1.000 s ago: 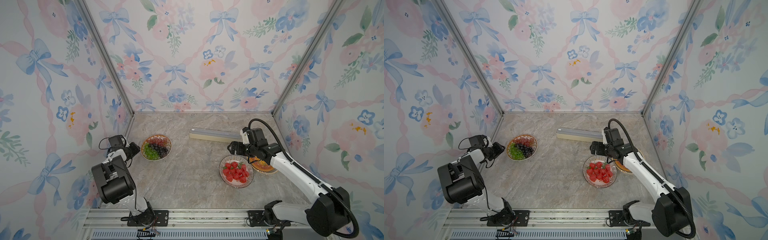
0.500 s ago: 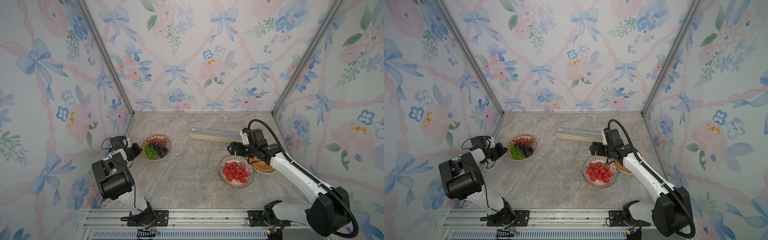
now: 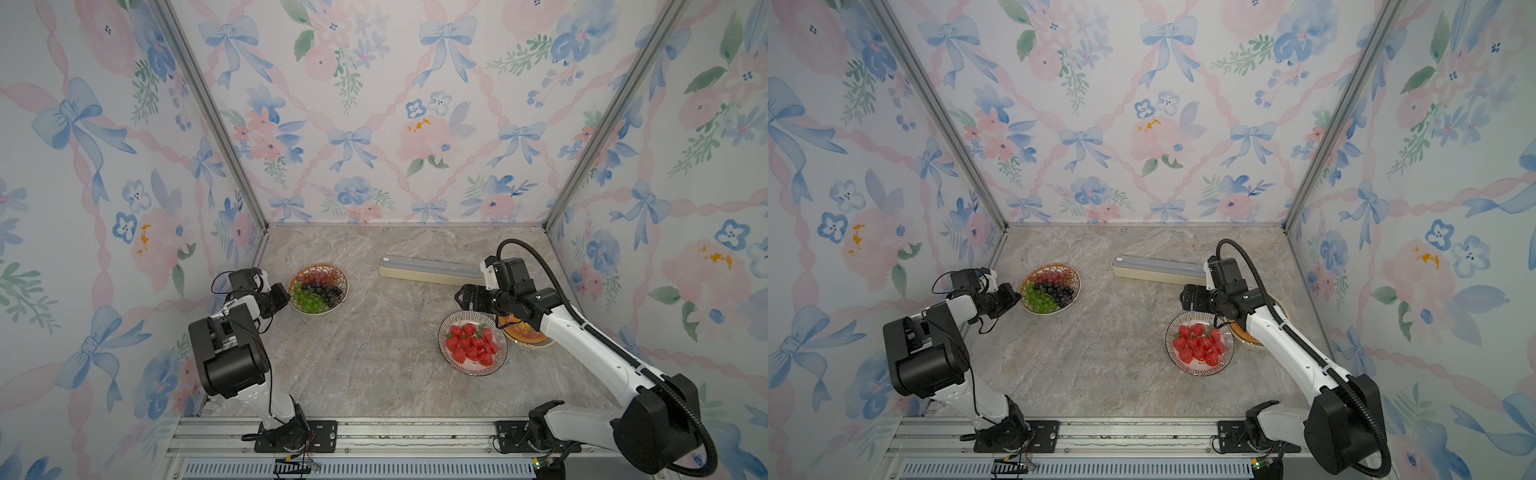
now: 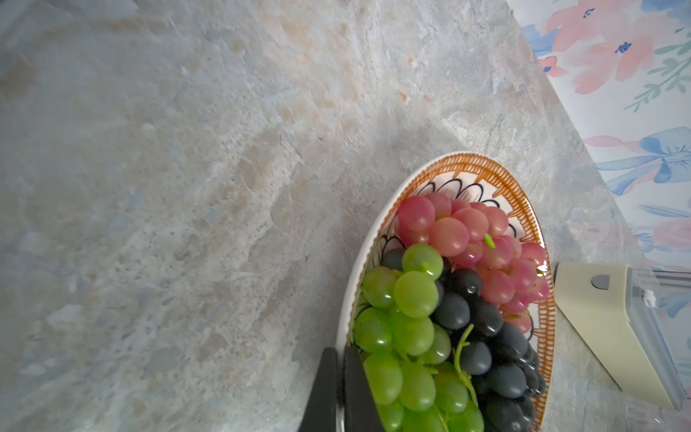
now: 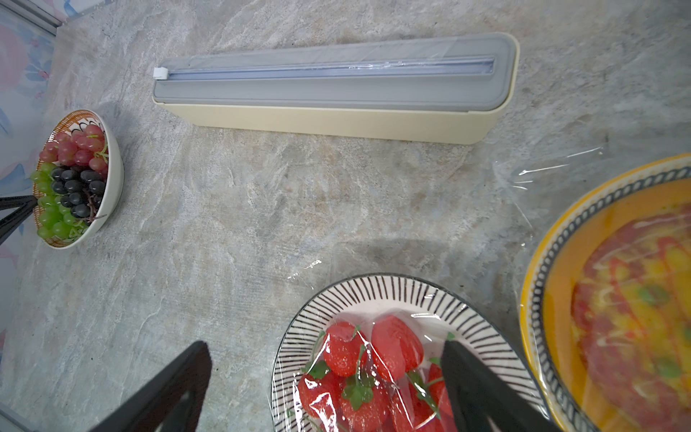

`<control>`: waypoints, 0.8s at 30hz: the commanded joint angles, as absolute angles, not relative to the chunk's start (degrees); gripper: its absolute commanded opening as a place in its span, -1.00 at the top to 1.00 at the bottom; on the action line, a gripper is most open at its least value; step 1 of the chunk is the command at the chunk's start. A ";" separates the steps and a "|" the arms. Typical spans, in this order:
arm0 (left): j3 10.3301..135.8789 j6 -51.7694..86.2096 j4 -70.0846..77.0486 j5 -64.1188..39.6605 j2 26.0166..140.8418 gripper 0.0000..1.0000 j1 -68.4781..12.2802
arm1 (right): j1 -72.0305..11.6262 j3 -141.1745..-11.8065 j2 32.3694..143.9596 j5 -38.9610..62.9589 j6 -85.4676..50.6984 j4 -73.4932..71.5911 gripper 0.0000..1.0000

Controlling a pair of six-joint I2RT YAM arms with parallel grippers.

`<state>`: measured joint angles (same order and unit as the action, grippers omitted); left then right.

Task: Wrap the plate with plastic wrap
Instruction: Move the plate to the center of the board.

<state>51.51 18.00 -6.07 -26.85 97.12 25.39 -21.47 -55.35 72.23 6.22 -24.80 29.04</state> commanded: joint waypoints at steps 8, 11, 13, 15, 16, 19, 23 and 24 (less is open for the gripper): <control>51.32 17.58 -7.82 -25.51 98.55 0.78 24.25 | -20.64 -54.58 70.93 6.72 -24.02 29.01 -0.95; 51.41 17.50 -7.82 -25.47 98.51 0.79 24.25 | -20.62 -54.67 71.10 6.74 -24.00 29.00 -0.95; 51.42 17.53 -7.82 -25.66 98.61 0.78 24.26 | -20.58 -54.70 71.19 6.73 -24.03 28.96 -0.95; 51.50 17.58 -7.81 -25.83 98.70 0.80 24.22 | -20.60 -54.77 71.26 6.70 -24.15 28.95 -0.95; 51.50 17.50 -7.82 -25.92 98.70 0.85 24.19 | -20.64 -54.76 71.27 6.69 -24.08 28.92 -0.95; 51.42 17.32 -7.82 -26.53 98.69 0.96 24.13 | -20.49 -54.92 71.25 6.64 -24.05 28.92 -0.95; 49.98 17.64 -7.84 -26.98 96.55 1.00 23.25 | -20.36 -55.02 71.00 6.59 -23.89 29.16 -0.95; 49.40 17.67 -7.82 -27.21 95.95 1.00 22.82 | -20.19 -55.09 70.95 6.47 -23.76 29.27 -0.95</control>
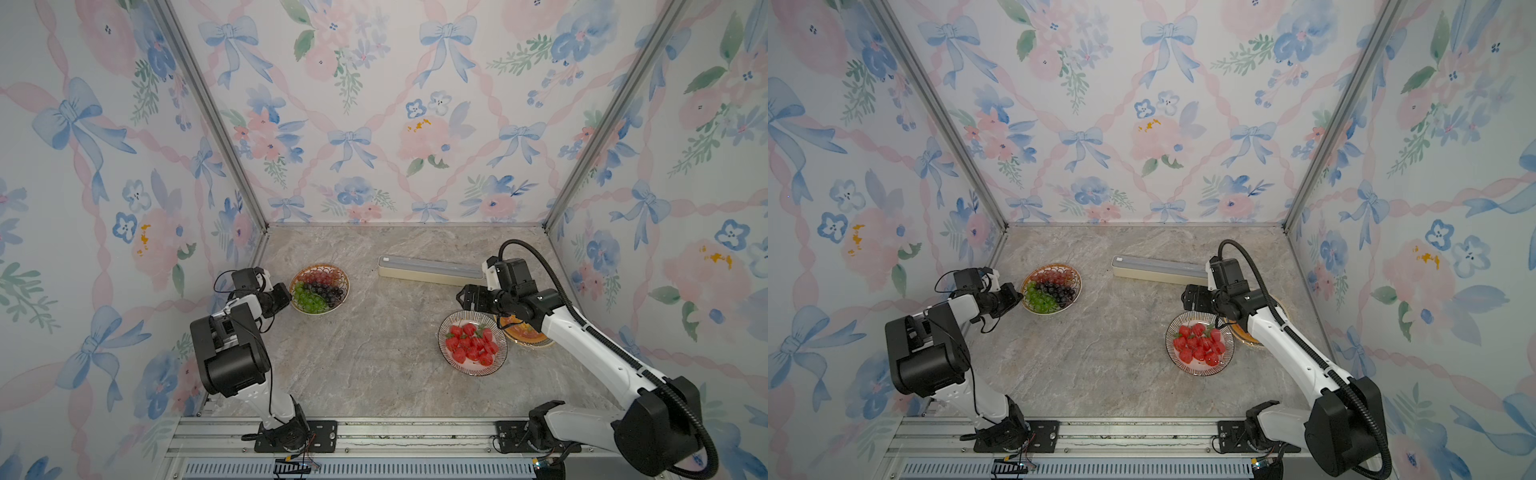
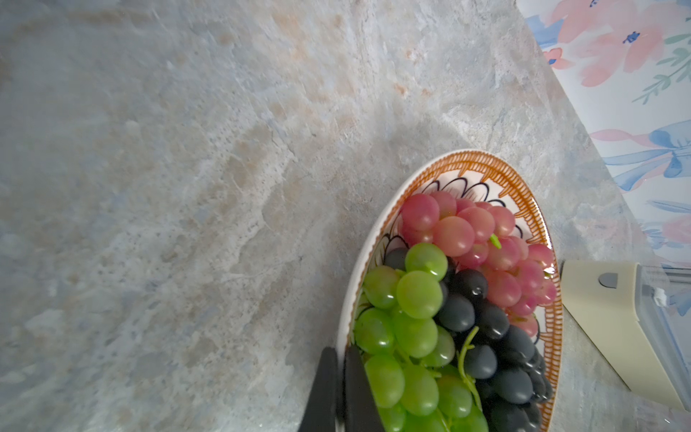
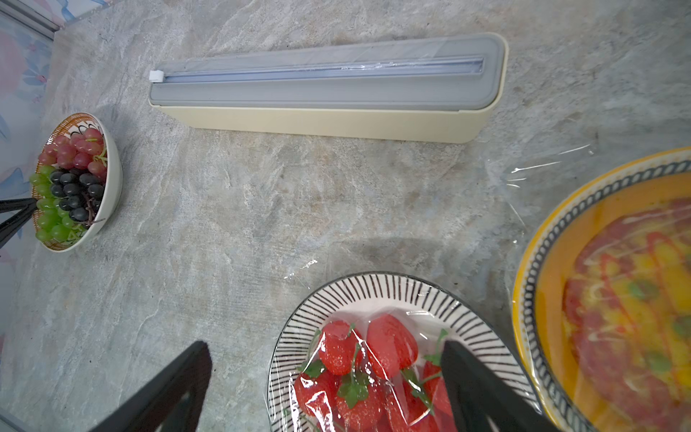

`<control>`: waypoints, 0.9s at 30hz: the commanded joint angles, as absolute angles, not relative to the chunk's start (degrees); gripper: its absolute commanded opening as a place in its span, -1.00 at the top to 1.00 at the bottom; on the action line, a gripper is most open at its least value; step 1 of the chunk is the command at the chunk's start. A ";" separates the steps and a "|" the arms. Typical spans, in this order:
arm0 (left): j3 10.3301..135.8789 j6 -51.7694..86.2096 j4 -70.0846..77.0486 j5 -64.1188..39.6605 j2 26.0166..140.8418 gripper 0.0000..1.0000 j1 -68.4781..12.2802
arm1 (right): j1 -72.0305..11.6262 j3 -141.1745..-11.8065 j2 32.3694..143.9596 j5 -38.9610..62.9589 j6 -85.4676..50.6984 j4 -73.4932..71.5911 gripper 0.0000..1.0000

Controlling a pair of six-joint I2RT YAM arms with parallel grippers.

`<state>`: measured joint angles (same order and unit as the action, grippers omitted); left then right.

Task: Wrap the plate with plastic wrap
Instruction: Move the plate to the center of the board.

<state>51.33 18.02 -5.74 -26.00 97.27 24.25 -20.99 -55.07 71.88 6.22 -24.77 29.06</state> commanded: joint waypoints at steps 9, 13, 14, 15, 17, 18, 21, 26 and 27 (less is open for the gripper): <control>40.83 19.67 -7.95 -27.96 88.70 1.00 16.36 | -14.65 -54.93 69.71 8.85 -22.38 30.41 -0.95; 39.55 21.81 -7.83 -26.98 87.45 1.00 9.38 | -11.08 -54.41 69.97 11.54 -22.18 29.58 -0.95; 37.86 22.71 -7.83 -26.22 87.58 1.00 6.74 | -10.42 -54.32 70.20 11.95 -22.31 29.37 -0.95; 38.12 23.33 -7.82 -25.39 87.81 1.00 4.34 | -10.09 -54.40 70.38 12.11 -22.21 29.29 -0.95; 38.71 25.84 -7.17 -22.81 88.22 1.00 -0.88 | -9.72 -54.66 70.75 12.05 -22.23 29.31 -0.95; 38.67 26.83 -6.83 -21.94 88.51 1.00 -2.92 | -9.71 -54.67 70.84 12.11 -22.26 29.11 -0.95; 42.92 30.51 -5.00 -19.94 89.91 1.00 -8.55 | -9.67 -54.58 71.24 12.07 -22.58 28.36 -0.95; 46.77 33.54 -3.10 -17.55 92.45 1.00 -14.05 | -9.67 -54.47 72.68 12.31 -22.50 27.34 -0.95; 47.14 33.88 -2.59 -17.33 93.08 1.00 -14.56 | -9.67 -54.50 73.06 12.31 -22.40 27.10 -0.95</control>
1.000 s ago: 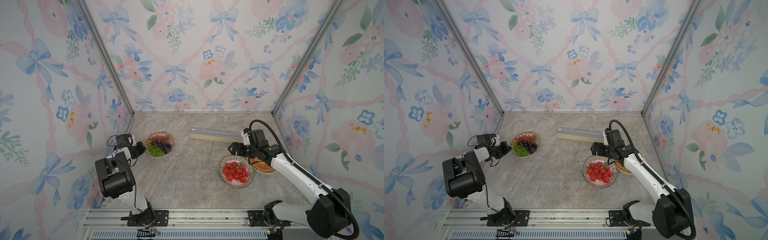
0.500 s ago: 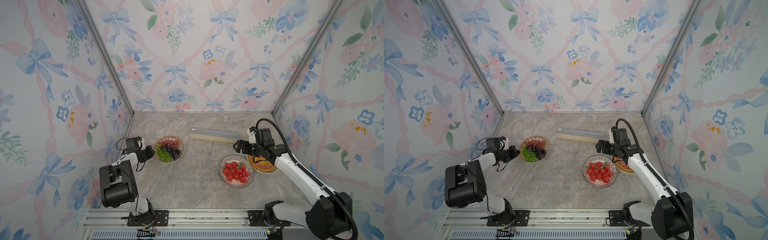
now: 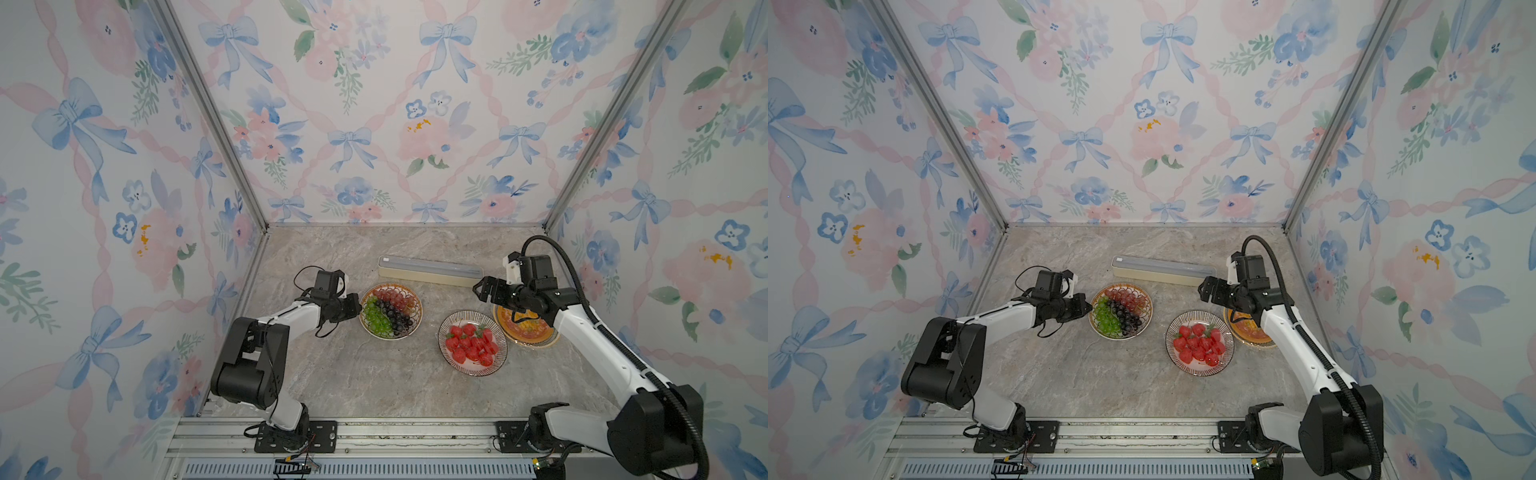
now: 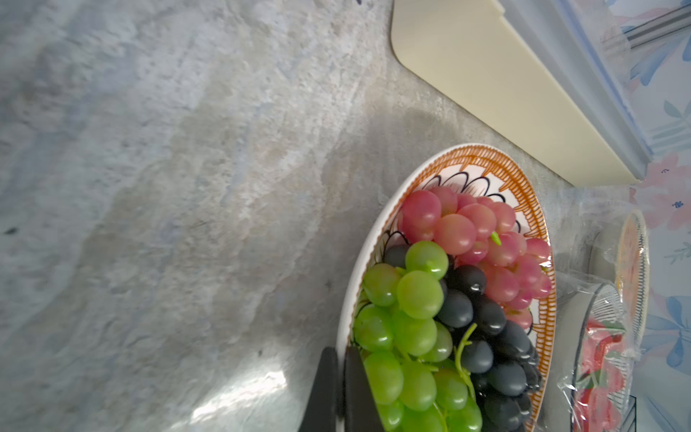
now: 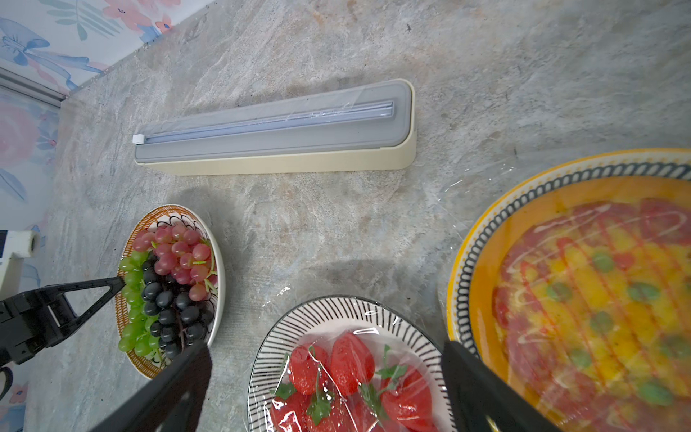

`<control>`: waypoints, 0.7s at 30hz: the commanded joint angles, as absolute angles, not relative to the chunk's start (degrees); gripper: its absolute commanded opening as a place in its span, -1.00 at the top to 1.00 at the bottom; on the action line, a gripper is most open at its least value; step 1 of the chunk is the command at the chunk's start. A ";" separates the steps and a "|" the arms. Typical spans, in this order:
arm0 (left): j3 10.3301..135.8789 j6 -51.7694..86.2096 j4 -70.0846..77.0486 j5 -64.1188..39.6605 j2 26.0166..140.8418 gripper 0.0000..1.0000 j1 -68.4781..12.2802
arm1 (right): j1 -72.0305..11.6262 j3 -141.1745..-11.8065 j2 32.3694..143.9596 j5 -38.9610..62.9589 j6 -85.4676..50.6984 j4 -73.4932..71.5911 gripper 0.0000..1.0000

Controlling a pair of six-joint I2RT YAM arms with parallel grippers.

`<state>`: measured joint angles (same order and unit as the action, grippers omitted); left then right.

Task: Wrap the plate with plastic wrap
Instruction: Move the plate to the center of the board.

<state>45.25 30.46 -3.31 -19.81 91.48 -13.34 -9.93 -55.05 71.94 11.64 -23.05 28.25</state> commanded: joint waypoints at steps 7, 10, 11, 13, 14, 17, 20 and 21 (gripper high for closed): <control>50.37 36.49 1.01 -16.70 98.15 1.00 -17.02 | -9.43 -55.25 76.86 12.59 -22.37 25.10 -0.95; 51.32 36.42 1.32 -16.38 98.59 1.00 -17.05 | -8.26 -55.93 78.73 13.43 -22.58 23.71 -0.96; 51.37 36.17 1.32 -16.18 98.28 0.99 -17.05 | -7.42 -56.27 79.55 14.10 -22.67 23.38 -0.97; 51.35 35.54 1.23 -16.35 97.51 0.82 -16.70 | -5.70 -57.13 81.25 15.90 -22.45 22.70 -1.00; 51.18 35.20 1.23 -16.48 96.92 0.71 -16.41 | -4.77 -57.83 82.18 16.89 -22.12 22.52 -1.00; 50.97 33.22 1.19 -16.98 94.80 0.51 -14.81 | -2.01 -60.27 85.67 20.13 -21.24 21.82 -0.98; 52.59 30.21 1.15 -16.53 93.57 0.07 -13.38 | 0.98 -62.02 89.69 24.42 -22.06 19.48 -0.97; 53.66 29.06 1.14 -16.52 93.91 -0.06 -13.20 | 1.63 -62.61 91.03 25.43 -22.34 18.88 -0.97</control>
<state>50.94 32.53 0.49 -17.15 96.05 -14.06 -0.19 -60.29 88.55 20.51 -22.46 21.71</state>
